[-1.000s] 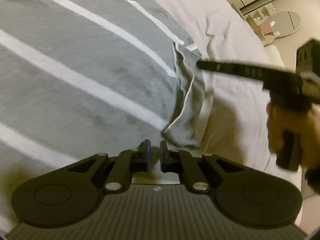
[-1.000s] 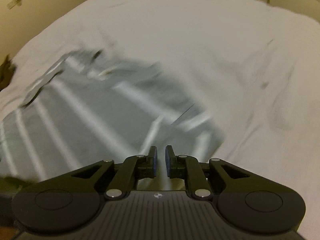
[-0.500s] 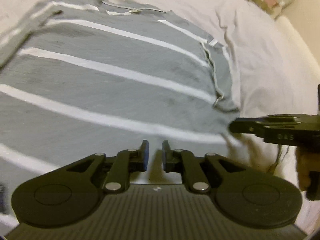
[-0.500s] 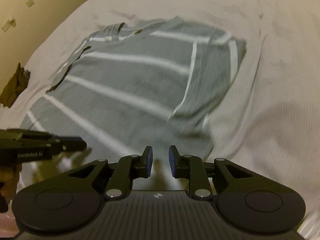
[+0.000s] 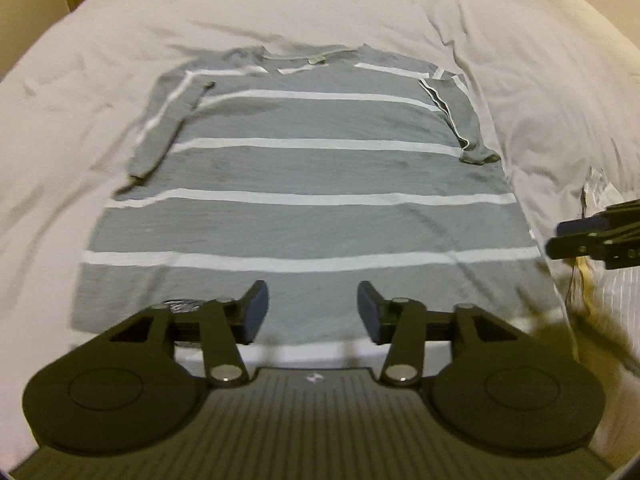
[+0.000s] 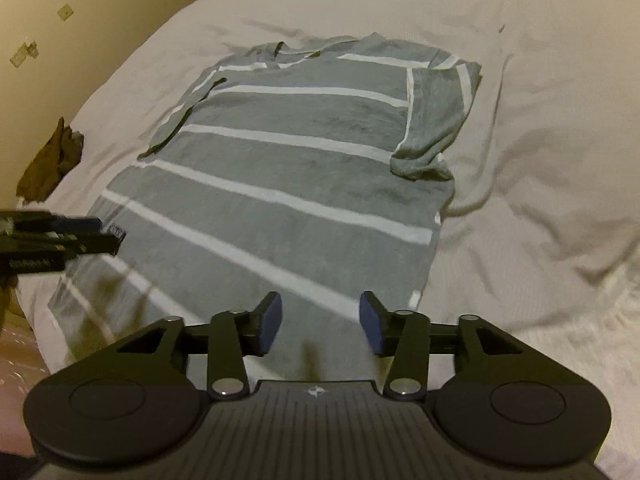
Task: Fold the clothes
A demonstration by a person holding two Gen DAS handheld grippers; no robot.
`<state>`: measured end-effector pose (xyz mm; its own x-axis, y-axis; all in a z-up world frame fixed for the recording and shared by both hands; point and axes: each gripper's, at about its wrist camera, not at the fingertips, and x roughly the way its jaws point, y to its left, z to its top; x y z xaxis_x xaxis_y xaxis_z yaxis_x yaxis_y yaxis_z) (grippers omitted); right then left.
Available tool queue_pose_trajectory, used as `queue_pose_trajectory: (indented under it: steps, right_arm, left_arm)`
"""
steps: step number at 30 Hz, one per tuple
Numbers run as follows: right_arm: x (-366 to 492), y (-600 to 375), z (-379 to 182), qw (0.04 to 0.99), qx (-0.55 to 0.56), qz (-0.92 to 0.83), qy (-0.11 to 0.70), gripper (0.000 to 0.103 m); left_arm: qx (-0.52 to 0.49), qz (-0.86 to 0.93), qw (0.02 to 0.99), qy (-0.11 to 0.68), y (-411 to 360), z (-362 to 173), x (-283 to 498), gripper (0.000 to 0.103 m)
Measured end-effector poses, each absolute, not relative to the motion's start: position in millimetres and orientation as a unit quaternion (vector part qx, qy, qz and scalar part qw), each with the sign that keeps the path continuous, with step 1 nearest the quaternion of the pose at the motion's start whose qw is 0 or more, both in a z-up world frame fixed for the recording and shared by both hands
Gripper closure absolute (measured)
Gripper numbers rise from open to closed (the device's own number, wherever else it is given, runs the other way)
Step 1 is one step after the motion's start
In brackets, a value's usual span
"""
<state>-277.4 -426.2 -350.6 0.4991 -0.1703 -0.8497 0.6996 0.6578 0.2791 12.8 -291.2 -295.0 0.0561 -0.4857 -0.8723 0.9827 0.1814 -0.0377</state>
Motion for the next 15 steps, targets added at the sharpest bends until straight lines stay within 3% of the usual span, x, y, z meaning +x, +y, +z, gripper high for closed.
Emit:
queue_pose_trajectory:
  steps: [2,10,15]
  right_arm:
    - [-283,-410,-340,0.808,0.298,-0.285,0.421,0.039]
    - [-281,-337,-309,0.799,0.251,-0.349,0.421,0.02]
    - [-253,-286,-289,0.784,0.231,-0.383,0.431,0.015]
  left_arm:
    - [0.326,-0.568,0.652,0.382,-278,-288,16,0.035]
    - [0.38,-0.622,0.617,0.296,-217,-270,38,0.003]
    - [0.384,-0.65,0.598,0.27,-178,-261,63,0.002]
